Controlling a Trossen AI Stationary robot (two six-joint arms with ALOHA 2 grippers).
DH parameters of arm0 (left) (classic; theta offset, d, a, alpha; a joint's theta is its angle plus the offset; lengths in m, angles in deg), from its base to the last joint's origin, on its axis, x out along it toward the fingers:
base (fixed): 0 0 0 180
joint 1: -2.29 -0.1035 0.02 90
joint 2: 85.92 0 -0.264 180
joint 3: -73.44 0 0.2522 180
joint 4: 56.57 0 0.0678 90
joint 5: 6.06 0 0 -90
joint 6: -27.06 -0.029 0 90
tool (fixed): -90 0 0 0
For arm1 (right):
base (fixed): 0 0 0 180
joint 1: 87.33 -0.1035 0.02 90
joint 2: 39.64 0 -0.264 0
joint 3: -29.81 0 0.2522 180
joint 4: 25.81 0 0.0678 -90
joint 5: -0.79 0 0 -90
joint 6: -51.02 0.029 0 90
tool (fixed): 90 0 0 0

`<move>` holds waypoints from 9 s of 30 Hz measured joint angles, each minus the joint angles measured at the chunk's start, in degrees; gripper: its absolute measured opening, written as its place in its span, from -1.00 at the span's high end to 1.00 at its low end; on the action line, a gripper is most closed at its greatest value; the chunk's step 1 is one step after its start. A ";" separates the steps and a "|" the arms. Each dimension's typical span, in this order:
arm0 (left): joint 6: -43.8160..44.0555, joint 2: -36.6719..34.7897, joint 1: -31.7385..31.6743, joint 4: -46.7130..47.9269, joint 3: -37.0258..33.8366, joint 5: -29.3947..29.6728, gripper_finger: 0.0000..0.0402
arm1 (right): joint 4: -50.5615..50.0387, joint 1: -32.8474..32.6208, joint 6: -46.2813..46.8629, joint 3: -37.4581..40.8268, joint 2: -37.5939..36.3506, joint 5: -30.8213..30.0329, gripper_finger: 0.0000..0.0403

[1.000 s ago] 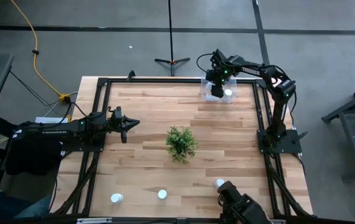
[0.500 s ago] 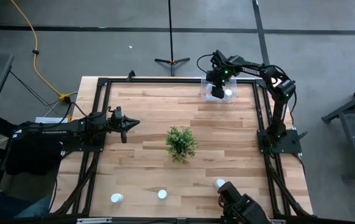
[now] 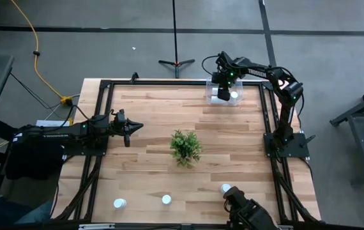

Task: Pick and place pill bottles into a basket
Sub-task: Put the white pill bottle into the transparent bin, then put the right white pill bottle into the transparent bin

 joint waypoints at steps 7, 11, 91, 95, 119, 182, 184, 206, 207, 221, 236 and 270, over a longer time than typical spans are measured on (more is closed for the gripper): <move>0.02 -0.02 0.00 -0.01 0.02 0.00 0.77 | 1.12 0.00 1.32 -0.04 0.00 1.41 -0.19; 0.02 -0.01 0.00 -0.01 0.01 0.00 0.77 | 2.16 -0.01 2.71 -0.04 0.00 1.40 -0.17; 0.02 -0.02 0.00 -0.02 0.00 -0.02 0.77 | 2.57 -33.01 27.65 -0.07 -42.00 6.55 -0.17; 0.02 -0.02 0.00 0.00 0.02 -0.02 0.77 | 4.46 -38.71 30.78 -0.04 -43.28 1.99 -0.17; -0.02 -0.02 0.00 -0.01 0.00 -0.02 0.77 | 29.42 -55.40 41.55 -0.02 -37.08 -12.85 -0.17; -0.47 -0.01 0.00 0.00 0.00 0.00 0.77 | 52.11 -65.62 57.22 49.84 -62.66 -23.83 -0.17; -0.47 -0.02 0.00 0.00 0.02 0.00 0.77 | 47.50 -66.47 57.70 49.90 -64.17 -20.36 -0.17; -0.47 -0.02 0.00 0.00 0.01 0.04 0.77 | 45.28 -82.14 72.97 49.90 -54.04 -15.46 -0.17; -0.47 -0.02 0.00 0.00 0.01 0.04 0.77 | 46.61 -82.76 73.11 49.89 -52.76 -15.23 -0.17; -0.47 0.00 0.00 0.00 0.00 0.04 0.77 | 30.77 -86.70 65.54 34.68 -35.08 -15.56 -0.17; -0.47 -0.02 0.00 0.00 0.01 0.04 0.77 | 23.15 -91.40 65.47 28.61 -28.87 -16.95 -0.17; -1.00 -0.02 0.00 0.00 0.02 0.02 0.77 | 25.51 -92.95 66.06 30.05 -23.19 -18.53 -0.17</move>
